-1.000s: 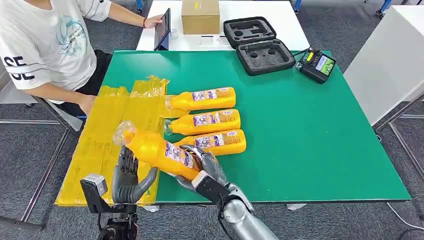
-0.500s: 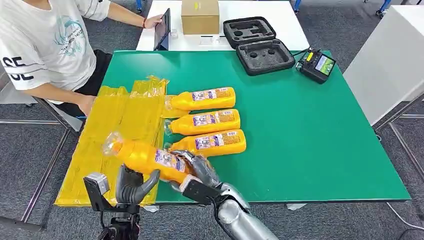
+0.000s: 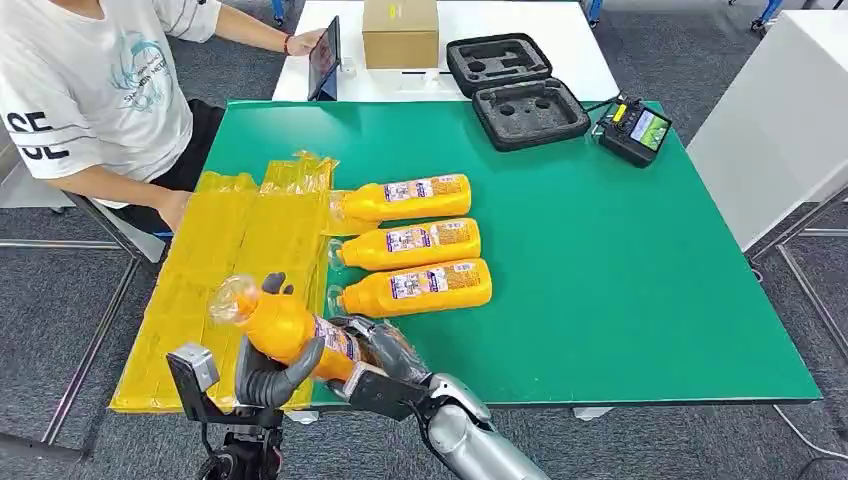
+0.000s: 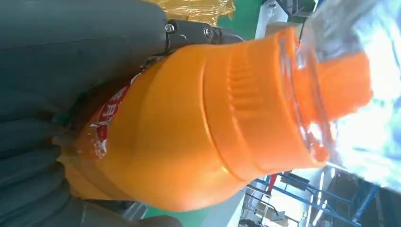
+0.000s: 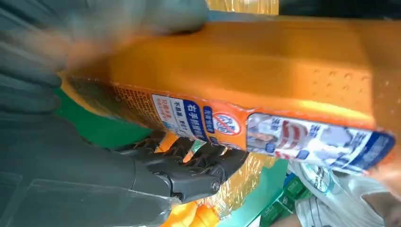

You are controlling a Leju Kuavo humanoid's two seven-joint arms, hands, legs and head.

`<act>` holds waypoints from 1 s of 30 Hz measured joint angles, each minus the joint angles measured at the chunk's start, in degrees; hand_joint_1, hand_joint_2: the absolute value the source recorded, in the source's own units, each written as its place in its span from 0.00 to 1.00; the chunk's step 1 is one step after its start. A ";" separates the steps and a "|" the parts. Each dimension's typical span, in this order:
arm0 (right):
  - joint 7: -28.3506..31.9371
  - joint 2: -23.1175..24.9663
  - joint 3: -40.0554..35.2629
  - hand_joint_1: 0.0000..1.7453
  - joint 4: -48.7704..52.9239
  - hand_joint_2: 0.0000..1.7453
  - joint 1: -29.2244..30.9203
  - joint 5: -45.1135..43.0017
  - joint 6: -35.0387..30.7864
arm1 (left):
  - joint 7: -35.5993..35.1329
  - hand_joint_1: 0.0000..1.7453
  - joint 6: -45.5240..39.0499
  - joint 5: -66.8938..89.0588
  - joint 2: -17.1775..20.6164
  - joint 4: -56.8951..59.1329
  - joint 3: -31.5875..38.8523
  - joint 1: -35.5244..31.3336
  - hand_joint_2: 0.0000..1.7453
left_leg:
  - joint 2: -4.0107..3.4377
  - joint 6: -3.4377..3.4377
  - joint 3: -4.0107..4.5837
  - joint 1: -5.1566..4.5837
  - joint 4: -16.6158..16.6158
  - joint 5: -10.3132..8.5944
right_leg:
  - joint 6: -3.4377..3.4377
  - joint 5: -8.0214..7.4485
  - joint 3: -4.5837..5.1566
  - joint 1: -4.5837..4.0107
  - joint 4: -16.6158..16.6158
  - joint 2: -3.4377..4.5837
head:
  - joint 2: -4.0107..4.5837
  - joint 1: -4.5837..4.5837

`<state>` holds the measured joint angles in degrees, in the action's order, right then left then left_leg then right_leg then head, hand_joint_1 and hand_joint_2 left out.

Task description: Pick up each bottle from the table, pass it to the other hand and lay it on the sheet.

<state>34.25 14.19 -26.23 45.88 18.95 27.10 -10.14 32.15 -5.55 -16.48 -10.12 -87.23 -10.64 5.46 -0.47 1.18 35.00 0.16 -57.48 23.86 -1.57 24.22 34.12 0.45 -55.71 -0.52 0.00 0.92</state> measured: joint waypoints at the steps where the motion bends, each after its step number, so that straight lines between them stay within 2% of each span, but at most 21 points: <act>1: -0.15 0.11 -0.13 1.00 -0.17 1.00 0.16 0.00 0.02 | -0.09 0.79 0.00 0.00 0.02 0.00 0.00 -0.16 1.00 | 0.00 0.00 0.00 0.00 0.00 0.00 | 0.00 0.00 0.00 0.00 0.00 0.00 | 0.00 0.00; 2: -0.28 0.20 -0.17 1.00 -0.33 1.00 0.37 0.00 0.00 | -0.20 0.99 -0.02 0.00 0.04 0.07 0.02 -0.44 1.00 | 0.00 0.00 0.00 0.00 0.00 0.00 | 0.00 0.00 0.00 0.00 0.00 0.00 | 0.00 0.00; 21: -0.37 0.61 -0.39 1.00 -0.94 1.00 1.04 -0.66 -0.04 | 0.26 1.00 -2.73 3.49 0.02 0.26 0.39 -1.61 1.00 | 0.00 0.00 0.01 0.00 0.00 0.00 | 0.00 0.00 0.01 0.00 0.00 0.00 | 0.00 0.00; 22: -0.35 0.61 -0.41 0.83 -0.94 1.00 1.03 -0.72 -0.04 | 0.31 1.00 -2.95 3.76 0.02 0.26 0.39 -1.61 1.00 | 0.00 0.00 0.00 0.00 0.00 0.00 | 0.00 0.00 0.01 0.00 0.00 0.00 | 0.00 0.00; 23: -0.35 0.61 -0.41 0.00 -0.94 1.00 1.00 -0.79 -0.09 | 0.33 1.00 -3.24 4.11 0.02 0.28 0.40 -1.61 1.00 | 0.00 0.00 0.00 0.00 0.00 0.00 | 0.00 0.00 0.00 0.00 0.00 0.00 | 0.00 0.00; 25: -0.28 0.61 -0.39 0.00 -0.87 1.00 0.86 -0.92 -0.33 | 0.33 1.00 -3.39 4.35 0.04 0.28 0.42 -1.59 1.00 | 0.00 0.00 0.01 0.00 0.00 0.00 | 0.00 0.00 0.00 0.00 0.00 0.00 | 0.00 0.00; 26: -0.15 0.61 -0.39 0.00 -0.72 0.00 0.71 -0.92 -0.94 | 0.35 1.00 -3.52 4.54 0.04 0.31 0.52 -1.59 1.00 | 0.00 0.00 0.01 0.00 0.00 0.00 | 0.00 0.00 0.00 0.00 0.00 0.00 | 0.00 0.00; 30: 1.58 0.59 -0.39 0.00 1.71 0.00 -0.55 0.26 -5.80 | 0.55 1.00 -4.55 5.46 0.15 0.31 1.25 -1.39 1.00 | 0.00 0.00 0.03 0.00 0.00 0.00 | 0.00 0.00 0.01 0.00 0.00 0.00 | 0.00 0.00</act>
<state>35.82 14.78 -26.62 47.59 18.40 27.37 -15.94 32.70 -10.10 -11.02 -9.97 -86.93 -9.40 4.07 -0.47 1.18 35.03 0.16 -57.48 23.86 -1.57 24.22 34.13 0.45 -55.71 -0.52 0.00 0.92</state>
